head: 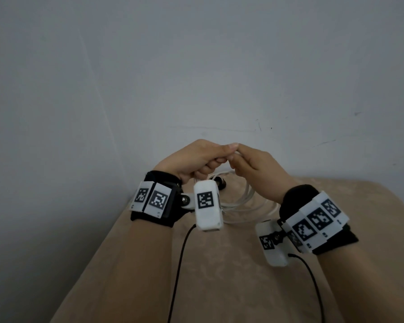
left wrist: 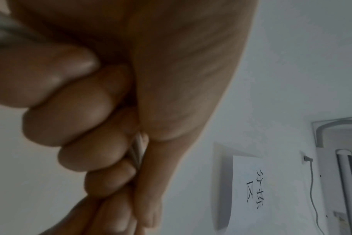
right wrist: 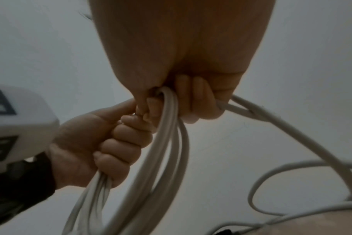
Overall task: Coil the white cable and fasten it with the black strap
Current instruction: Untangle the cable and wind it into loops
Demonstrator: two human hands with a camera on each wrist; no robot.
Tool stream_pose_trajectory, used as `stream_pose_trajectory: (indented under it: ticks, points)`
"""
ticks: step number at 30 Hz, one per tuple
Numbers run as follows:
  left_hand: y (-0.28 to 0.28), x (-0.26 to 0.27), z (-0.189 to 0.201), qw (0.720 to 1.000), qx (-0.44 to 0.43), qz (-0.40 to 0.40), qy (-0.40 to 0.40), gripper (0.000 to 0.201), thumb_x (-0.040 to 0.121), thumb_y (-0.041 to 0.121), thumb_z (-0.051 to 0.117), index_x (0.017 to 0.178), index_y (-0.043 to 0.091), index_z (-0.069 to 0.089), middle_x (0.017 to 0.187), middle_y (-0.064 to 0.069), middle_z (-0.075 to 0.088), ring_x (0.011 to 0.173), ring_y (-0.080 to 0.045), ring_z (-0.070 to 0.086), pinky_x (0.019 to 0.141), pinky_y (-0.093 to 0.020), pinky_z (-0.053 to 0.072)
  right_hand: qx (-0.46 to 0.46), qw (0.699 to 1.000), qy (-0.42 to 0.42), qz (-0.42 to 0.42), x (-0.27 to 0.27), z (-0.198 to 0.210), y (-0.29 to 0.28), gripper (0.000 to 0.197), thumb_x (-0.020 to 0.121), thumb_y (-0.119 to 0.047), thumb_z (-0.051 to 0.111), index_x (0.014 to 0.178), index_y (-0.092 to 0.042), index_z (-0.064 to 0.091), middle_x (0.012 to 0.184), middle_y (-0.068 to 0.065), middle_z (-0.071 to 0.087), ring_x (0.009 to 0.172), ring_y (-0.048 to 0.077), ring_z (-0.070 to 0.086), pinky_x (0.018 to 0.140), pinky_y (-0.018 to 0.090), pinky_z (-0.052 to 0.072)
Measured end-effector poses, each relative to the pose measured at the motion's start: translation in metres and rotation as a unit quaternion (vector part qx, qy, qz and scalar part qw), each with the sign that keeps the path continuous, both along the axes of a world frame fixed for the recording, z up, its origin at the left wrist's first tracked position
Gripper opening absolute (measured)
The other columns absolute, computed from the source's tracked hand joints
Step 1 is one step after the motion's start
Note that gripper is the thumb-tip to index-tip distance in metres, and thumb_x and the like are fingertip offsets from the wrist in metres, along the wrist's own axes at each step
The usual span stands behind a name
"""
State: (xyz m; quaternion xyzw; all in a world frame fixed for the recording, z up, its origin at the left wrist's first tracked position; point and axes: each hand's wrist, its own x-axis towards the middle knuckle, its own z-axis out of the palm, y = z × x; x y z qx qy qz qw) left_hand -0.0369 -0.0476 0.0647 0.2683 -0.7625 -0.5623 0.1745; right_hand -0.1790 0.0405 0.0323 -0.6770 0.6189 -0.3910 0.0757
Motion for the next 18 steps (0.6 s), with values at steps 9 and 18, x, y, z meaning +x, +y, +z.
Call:
stream_pose_trajectory:
  ticks: [9, 18]
  points:
    - [-0.01, 0.006, 0.0, 0.991, 0.034, 0.034, 0.122, 0.039, 0.096, 0.038, 0.047, 0.064, 0.016, 0.042, 0.045, 0.011, 0.025, 0.035, -0.002, 0.015, 0.037, -0.017, 0.008, -0.145, 0.976, -0.155, -0.044, -0.012, 0.007, 0.001, 0.022, 0.1, -0.025, 0.045, 0.091, -0.018, 0.065, 0.086, -0.003, 0.065, 0.076, 0.007, 0.062, 0.073, 0.021, 0.048]
    - [-0.015, 0.015, 0.002, 0.987, 0.038, 0.047, 0.151, 0.038, 0.097, 0.037, 0.046, 0.067, 0.014, 0.047, 0.044, 0.011, 0.023, 0.034, -0.002, 0.015, 0.036, -0.016, 0.009, -0.03, 0.961, -0.268, -0.06, -0.027, -0.008, -0.009, 0.028, 0.092, -0.011, 0.056, 0.115, -0.026, 0.057, 0.12, -0.002, 0.061, 0.111, 0.014, 0.058, 0.102, 0.036, 0.045]
